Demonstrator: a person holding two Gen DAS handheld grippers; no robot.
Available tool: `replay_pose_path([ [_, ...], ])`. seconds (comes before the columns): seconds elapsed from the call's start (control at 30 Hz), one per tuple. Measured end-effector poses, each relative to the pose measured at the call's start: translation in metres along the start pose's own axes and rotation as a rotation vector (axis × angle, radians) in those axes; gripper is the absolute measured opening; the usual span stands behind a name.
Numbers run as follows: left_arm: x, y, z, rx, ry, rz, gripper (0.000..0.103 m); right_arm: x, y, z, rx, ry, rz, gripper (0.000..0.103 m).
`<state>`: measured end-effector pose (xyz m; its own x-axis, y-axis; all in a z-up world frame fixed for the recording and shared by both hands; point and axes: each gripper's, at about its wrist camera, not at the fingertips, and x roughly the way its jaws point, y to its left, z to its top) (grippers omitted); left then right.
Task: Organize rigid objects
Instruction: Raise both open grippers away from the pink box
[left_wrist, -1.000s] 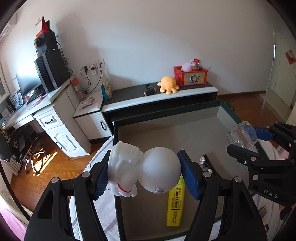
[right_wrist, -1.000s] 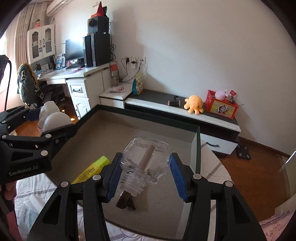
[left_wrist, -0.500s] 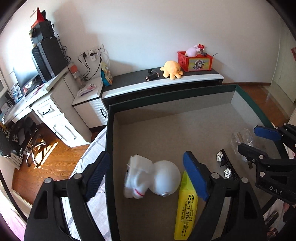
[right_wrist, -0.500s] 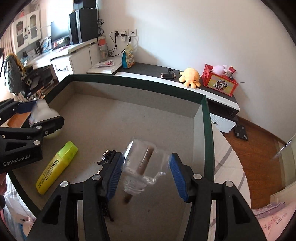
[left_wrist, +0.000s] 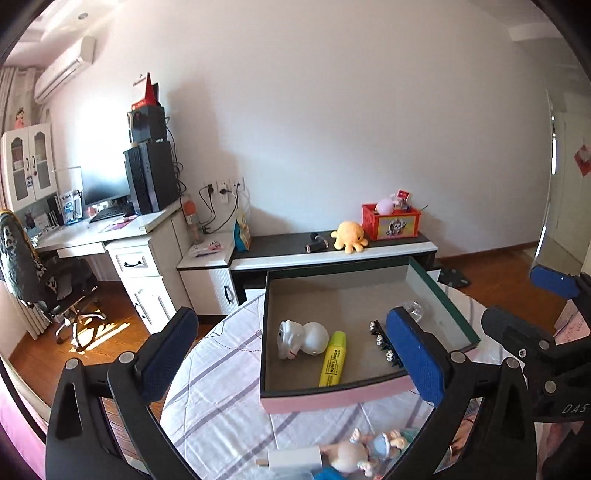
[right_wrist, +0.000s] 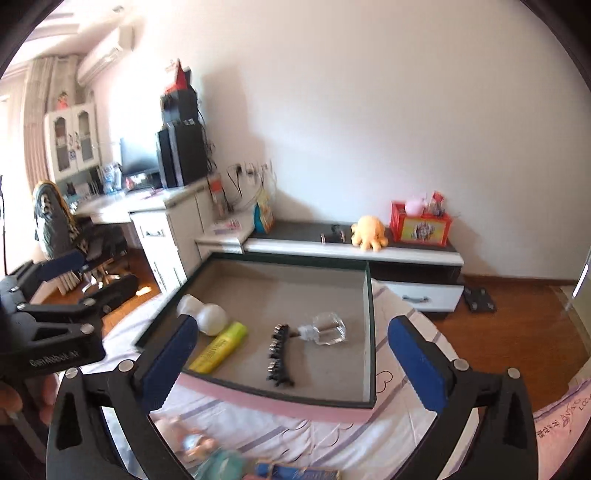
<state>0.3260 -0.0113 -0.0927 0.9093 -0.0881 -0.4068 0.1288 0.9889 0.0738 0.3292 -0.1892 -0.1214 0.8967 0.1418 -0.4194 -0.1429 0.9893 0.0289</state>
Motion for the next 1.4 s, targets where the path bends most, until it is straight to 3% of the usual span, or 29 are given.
replay_pose_path([
  [0.33, -0.126, -0.003, -0.035, -0.037, -0.135, 0.095, 0.103, -0.115, 0.035, -0.02, 0.0, -0.145, -0.088, 0.103],
  [0.6, -0.19, -0.006, -0.048, -0.042, -0.201, 0.103, 0.103, -0.176, 0.046, -0.035, 0.033, -0.198, -0.088, 0.103],
  [0.93, -0.232, -0.006, -0.055, -0.061, -0.231, 0.084, 0.103, -0.227, 0.059, -0.046, 0.014, -0.25, -0.115, 0.103],
  [1.4, -0.245, -0.006, -0.058, -0.057, -0.24, 0.1, 0.103, -0.24, 0.066, -0.048, 0.007, -0.259, -0.113, 0.103],
])
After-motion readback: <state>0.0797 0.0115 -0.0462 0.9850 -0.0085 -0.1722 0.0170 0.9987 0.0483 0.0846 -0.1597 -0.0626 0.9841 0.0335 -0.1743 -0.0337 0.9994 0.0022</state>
